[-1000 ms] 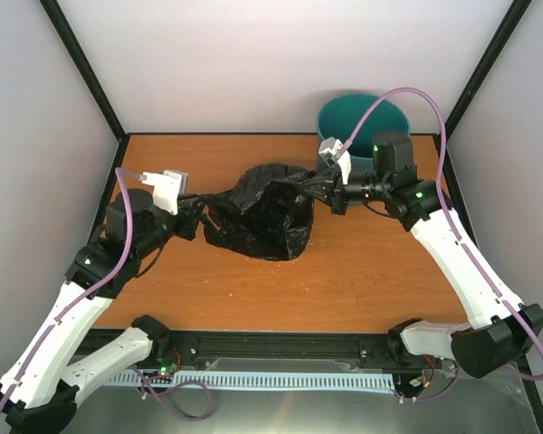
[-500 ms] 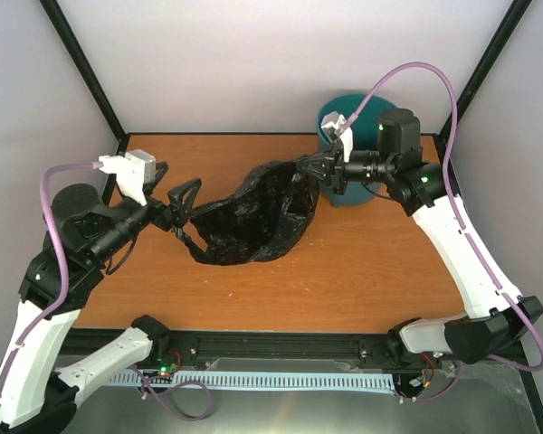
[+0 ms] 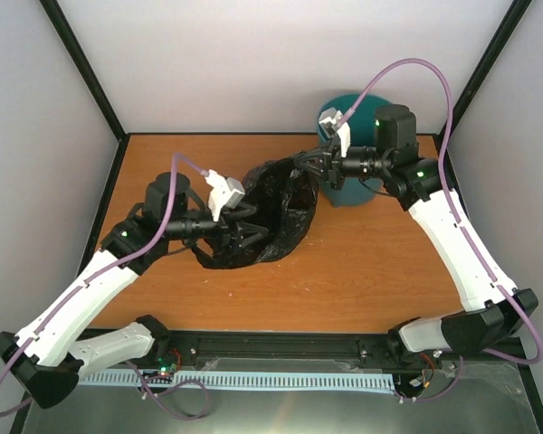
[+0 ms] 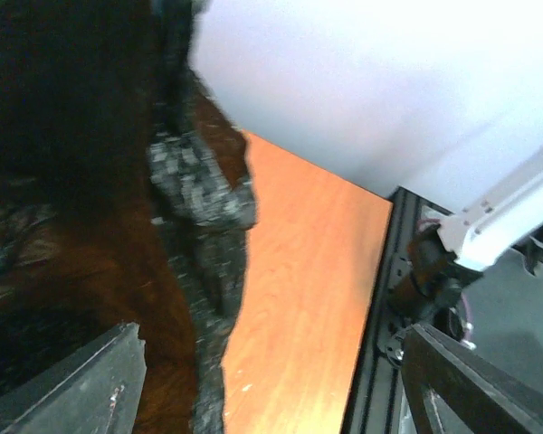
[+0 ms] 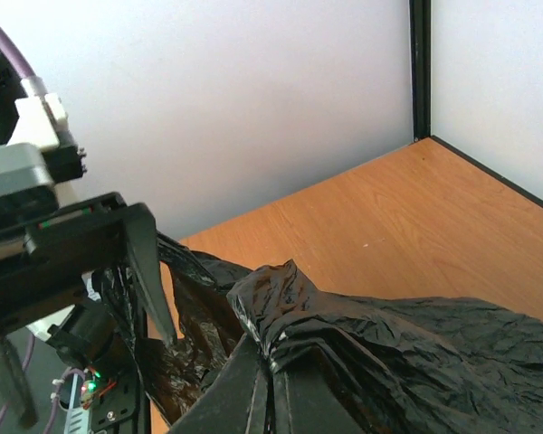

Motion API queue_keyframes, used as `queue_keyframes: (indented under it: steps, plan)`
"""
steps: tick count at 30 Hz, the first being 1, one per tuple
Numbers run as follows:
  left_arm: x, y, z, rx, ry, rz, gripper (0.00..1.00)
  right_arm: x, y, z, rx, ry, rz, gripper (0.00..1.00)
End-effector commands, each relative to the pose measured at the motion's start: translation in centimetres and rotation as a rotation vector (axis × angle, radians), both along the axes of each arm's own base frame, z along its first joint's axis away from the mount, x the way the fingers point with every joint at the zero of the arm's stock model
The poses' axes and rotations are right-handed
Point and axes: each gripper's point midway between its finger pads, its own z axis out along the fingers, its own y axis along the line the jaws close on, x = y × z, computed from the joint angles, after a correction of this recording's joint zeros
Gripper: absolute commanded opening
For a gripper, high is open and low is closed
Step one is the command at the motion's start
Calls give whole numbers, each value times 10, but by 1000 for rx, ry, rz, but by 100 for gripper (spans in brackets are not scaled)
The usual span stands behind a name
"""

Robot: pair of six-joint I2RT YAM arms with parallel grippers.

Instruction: Put the trash bags into the trash bin

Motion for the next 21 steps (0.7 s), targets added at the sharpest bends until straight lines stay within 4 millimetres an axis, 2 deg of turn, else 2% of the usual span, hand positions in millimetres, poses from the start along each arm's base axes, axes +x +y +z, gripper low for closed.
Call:
queue_keyframes:
  steps: [1, 5, 7, 9, 13, 15, 17, 19, 21]
  plan:
    - [-7, -32, 3, -32, -82, -106, 81, -13, -6, 12, 26, -34, -4, 3]
    - [19, -50, -30, 44, -88, -40, 92, -19, -10, 12, 22, -41, -15, 3]
    - [35, -52, -40, 80, -86, 12, 93, -22, -12, 11, 25, -43, -20, 3]
    - [41, -52, -45, 95, -84, 32, 91, -25, -14, 11, 29, -47, -24, 3]
    - [32, -61, -38, 61, -109, -30, 87, -29, -15, 11, 35, -44, -21, 3]
    - [19, -78, -40, 82, -125, -111, 82, -29, -15, 10, 33, -41, -20, 3]
    - [14, -91, -37, 96, -148, -136, 80, -27, -14, 9, 27, -37, -22, 3]
    - [12, -102, -35, 107, -157, -158, 74, -26, -14, 8, 24, -35, -20, 3]
    - [16, -109, -33, 117, -160, -164, 62, -25, -14, 7, 20, -34, -24, 3]
